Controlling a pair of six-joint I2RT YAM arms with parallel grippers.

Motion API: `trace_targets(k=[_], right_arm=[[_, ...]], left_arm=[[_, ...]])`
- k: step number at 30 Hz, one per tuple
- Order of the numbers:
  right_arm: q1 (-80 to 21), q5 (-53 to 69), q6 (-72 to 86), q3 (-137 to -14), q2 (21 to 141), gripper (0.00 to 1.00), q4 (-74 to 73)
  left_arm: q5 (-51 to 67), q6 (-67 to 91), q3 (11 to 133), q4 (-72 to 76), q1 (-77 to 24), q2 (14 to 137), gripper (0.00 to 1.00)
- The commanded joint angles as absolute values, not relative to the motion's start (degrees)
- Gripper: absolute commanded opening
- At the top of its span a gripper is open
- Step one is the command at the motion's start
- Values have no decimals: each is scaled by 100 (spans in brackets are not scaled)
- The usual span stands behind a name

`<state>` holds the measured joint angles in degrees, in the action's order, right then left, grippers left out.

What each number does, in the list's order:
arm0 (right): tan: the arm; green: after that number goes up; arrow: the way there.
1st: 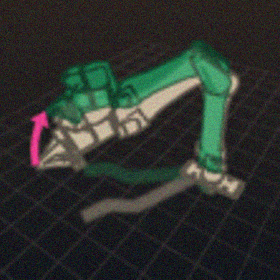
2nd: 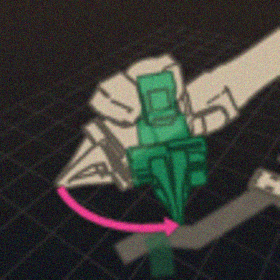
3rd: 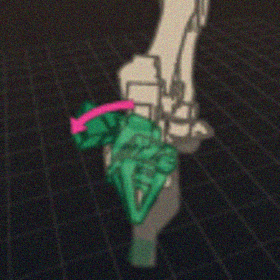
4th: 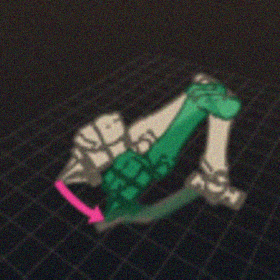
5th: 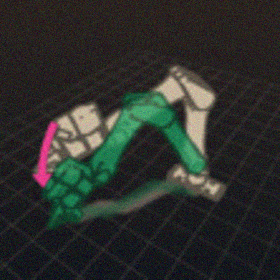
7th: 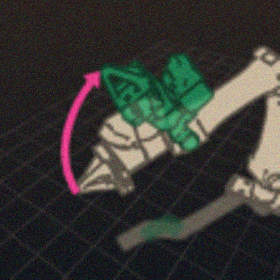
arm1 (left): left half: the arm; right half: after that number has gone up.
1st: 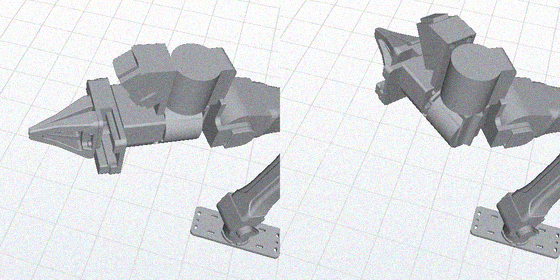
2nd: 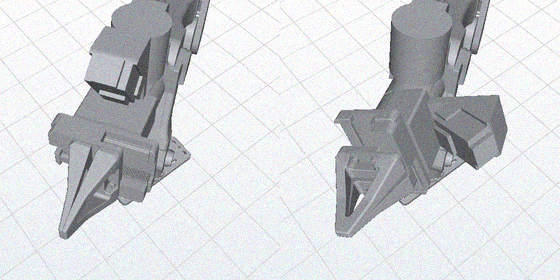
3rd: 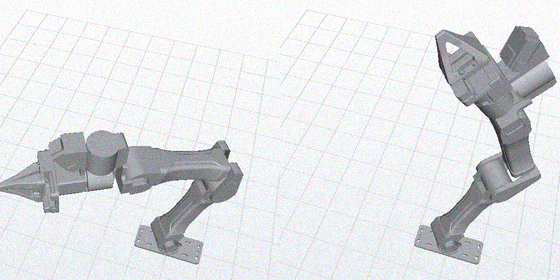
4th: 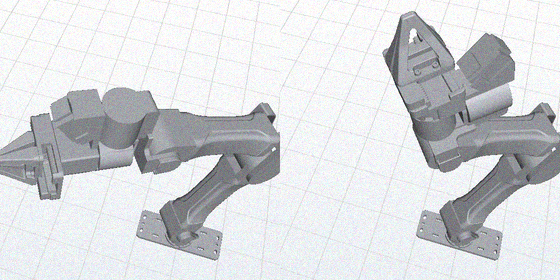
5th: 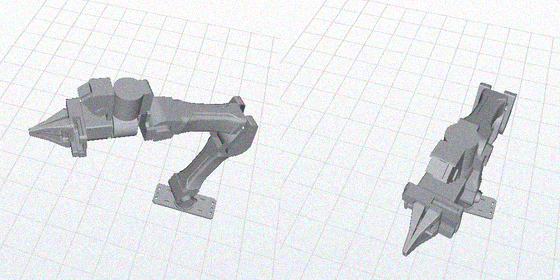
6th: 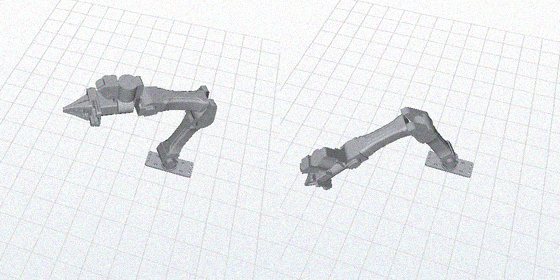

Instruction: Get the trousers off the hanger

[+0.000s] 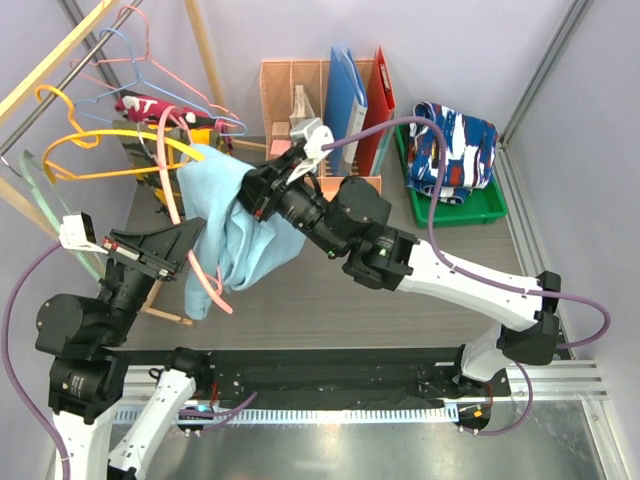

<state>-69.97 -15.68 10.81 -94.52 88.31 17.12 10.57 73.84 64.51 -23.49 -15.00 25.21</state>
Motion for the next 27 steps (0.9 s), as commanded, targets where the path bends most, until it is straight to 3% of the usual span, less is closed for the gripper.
trace_targets(k=[1,8,21,27], right_arm=[[-6979,-1652,687,-10730,7893,1,2999],[-6979,-1626,229,-11645,7831,1,2444],[-6979,-1538,-280,-11409,6795,1,2022],[-6979,-2065,-992,-10952,5978,1,1407]], left_arm=[[695,7233,6355,-2803,-1459,2514,0],[449,7181,6416,-2979,-1468,2505,0],[44,6864,6724,-3454,-1459,2522,0],[579,6707,6706,-3226,-1459,2680,0]])
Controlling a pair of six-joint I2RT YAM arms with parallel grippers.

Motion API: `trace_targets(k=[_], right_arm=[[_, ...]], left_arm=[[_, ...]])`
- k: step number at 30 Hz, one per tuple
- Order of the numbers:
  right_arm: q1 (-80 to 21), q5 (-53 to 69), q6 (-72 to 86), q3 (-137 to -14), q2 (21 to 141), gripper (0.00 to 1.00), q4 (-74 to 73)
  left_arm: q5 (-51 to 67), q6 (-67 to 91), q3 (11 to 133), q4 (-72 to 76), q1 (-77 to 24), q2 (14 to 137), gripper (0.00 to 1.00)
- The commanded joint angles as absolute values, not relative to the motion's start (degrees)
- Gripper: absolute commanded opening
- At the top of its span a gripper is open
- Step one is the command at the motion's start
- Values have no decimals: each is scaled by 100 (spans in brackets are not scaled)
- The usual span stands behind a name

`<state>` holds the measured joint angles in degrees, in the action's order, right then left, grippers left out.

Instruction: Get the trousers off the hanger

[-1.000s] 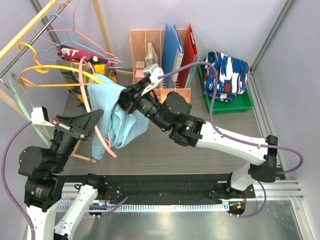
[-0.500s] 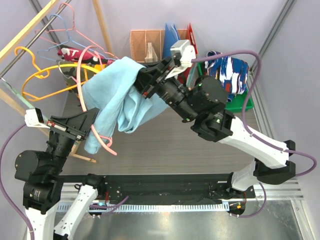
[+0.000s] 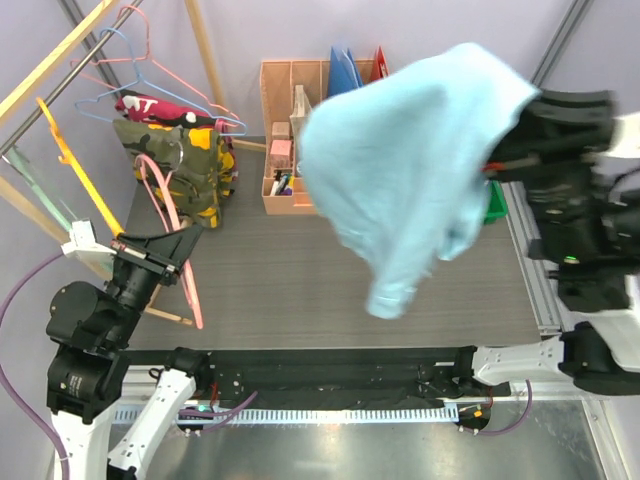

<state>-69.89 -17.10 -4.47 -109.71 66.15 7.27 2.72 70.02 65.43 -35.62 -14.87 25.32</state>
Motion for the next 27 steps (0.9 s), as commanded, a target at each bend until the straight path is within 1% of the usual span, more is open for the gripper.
trace_targets(k=[1,7,12,16,21,24,27], right_arm=[[-6979,-2170,-1176,-10716,5829,1,1328],[-6979,-3180,-1634,-9609,4861,1,871],[-6979,-3726,-1749,-8703,4246,1,730],[-6979,-4129,-1784,-8079,3824,1,537],[-6979,-4807,-1723,-7630,3551,1,45],[-6970,-5194,-1486,-7200,3384,1,-271],[-6979,-5589,-1152,-6507,3244,1,-422]], left_arm=[[676,6671,6706,-3199,-1459,2733,0],[2134,6644,6434,-2594,-1468,3243,0],[2749,6557,6109,-2259,-1468,3392,0],[2961,6495,5732,-2268,-1468,3192,0],[3190,6486,5274,-2381,-1459,2769,0],[3331,6443,5002,-2575,-1468,2514,0],[3524,6311,4799,-2786,-1468,2277,0]])
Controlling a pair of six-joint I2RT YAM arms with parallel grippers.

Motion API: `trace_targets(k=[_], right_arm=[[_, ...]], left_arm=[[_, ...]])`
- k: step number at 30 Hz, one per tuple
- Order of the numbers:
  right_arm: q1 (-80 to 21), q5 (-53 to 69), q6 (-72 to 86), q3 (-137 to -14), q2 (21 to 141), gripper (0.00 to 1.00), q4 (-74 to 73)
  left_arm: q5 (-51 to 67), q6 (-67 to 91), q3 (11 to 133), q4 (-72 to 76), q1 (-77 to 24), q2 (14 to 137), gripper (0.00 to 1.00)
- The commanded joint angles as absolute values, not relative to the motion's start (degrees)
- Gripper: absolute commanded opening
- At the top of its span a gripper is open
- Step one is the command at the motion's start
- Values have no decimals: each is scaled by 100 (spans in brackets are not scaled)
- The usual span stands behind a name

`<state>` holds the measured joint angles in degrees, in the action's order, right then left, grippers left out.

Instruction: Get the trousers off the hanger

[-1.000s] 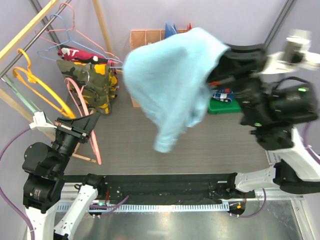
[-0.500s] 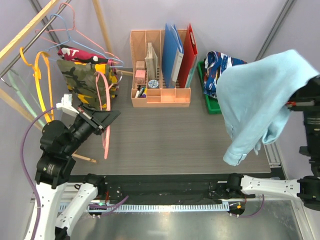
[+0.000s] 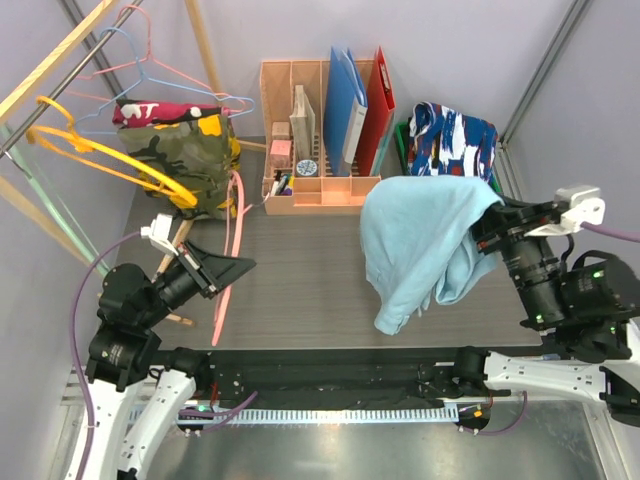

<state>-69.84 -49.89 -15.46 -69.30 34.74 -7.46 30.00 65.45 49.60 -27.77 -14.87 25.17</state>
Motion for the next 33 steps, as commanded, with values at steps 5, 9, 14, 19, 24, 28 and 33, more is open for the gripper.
trace_targets(k=[5,9,14,19,24,28,33], right_arm=[[-6987,-6222,-652,-5732,3208,1,-466],[-6979,-6651,-387,-5187,3374,1,-545],[-6952,-7215,-115,-4826,3866,1,-729],[-6514,-7610,613,-4991,4542,1,-1062],[-5152,-7454,1714,-5633,5369,1,-2188],[-4370,-7303,1679,-6028,5791,1,-2188],[-3553,-7428,749,-6906,6029,1,-1865]], left_arm=[[3945,5933,4737,-3207,-1468,2083,0],[4305,5643,4685,-3392,-1459,1995,0],[4509,5309,4641,-3691,-1468,1881,0],[4526,5361,4343,-3586,-1573,1696,0],[4465,5230,4342,-3542,-1863,1643,0],[4386,5115,4438,-3726,-2179,1626,0],[4298,5045,4369,-3849,-2373,1565,0]])
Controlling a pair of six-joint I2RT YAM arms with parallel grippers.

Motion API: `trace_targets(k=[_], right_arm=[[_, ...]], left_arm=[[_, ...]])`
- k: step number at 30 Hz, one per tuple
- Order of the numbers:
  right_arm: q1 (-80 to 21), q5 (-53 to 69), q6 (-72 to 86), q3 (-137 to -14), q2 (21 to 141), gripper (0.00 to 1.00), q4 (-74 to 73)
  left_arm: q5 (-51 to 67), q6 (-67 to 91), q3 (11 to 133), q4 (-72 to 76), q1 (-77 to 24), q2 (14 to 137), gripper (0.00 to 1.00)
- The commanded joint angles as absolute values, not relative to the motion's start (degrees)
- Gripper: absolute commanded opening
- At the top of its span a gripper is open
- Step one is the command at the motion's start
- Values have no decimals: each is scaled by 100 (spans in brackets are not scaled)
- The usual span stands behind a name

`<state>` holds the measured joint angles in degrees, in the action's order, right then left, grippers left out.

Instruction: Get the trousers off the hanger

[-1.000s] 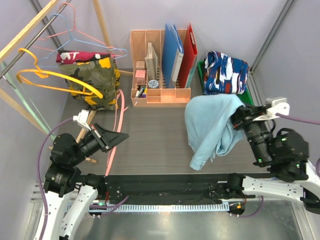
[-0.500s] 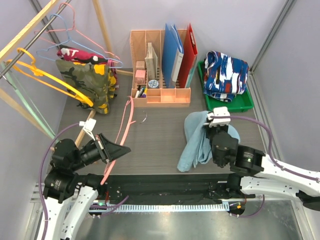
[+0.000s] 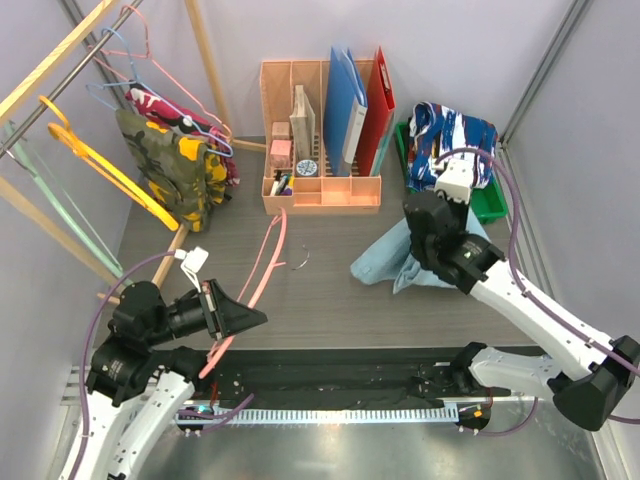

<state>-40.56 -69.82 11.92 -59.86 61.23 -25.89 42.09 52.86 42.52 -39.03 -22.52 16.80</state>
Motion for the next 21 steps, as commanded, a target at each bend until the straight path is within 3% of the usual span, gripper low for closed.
trace_targets(k=[1,12,21], right_arm=[[-3455,-7401,564,-6986,6021,1,-1576],[-2189,-6435,-703,-8059,6661,1,-572],[-915,-5002,-703,-9104,8708,1,499]], left_arm=[[4272,5001,4351,-3893,-2382,1547,0],[4052,4641,4342,-4192,-2505,1547,0],[4087,4245,4561,-4254,-2575,1959,0]])
